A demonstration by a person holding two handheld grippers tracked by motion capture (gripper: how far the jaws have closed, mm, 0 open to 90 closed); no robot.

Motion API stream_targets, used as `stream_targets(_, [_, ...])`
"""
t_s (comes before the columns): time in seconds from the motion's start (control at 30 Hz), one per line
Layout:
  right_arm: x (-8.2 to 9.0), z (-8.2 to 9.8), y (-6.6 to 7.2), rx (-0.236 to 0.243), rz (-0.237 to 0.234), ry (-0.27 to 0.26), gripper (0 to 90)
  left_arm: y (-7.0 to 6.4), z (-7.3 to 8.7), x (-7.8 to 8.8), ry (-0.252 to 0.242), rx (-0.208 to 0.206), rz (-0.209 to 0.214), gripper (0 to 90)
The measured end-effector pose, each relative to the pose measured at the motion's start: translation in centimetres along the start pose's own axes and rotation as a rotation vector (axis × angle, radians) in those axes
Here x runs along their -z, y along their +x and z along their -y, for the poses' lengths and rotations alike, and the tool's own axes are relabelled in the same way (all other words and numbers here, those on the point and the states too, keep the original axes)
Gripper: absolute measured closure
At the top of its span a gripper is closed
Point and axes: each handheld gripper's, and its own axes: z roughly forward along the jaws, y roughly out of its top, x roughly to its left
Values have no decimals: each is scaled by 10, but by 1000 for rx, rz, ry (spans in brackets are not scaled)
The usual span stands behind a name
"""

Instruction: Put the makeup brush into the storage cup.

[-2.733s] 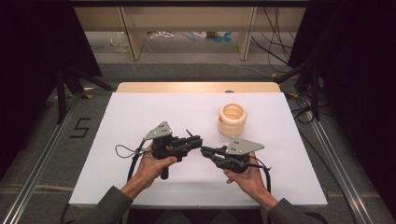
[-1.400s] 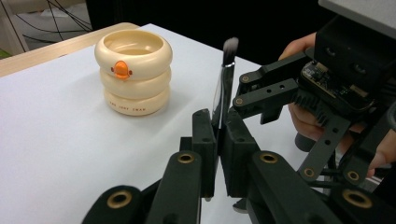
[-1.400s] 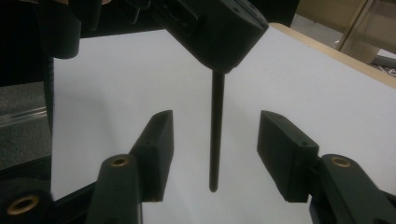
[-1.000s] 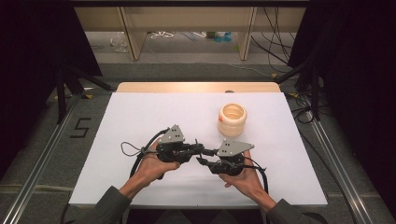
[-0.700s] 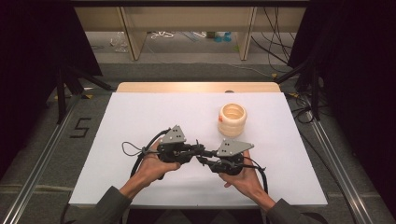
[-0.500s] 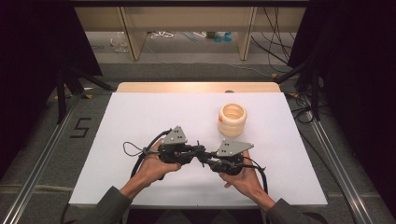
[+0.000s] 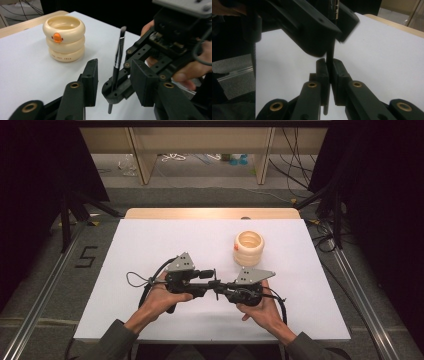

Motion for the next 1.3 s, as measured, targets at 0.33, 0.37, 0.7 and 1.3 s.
stream_targets(0.33, [11,0,-13,-42,43,-27,856,-1,11,23,-21,-65,-53,429])
stream_targets(0.37, [14,-2,-16,-43,53,-30,856,-2,14,25,-14,-57,-64,417])
stream_targets(0.7, [25,-5,-34,-61,118,-24,856,9,38,39,-38,-49,-203,299])
stream_targets(1.3, [51,-16,-69,-89,241,-38,856,19,57,59,-55,-3,-274,216])
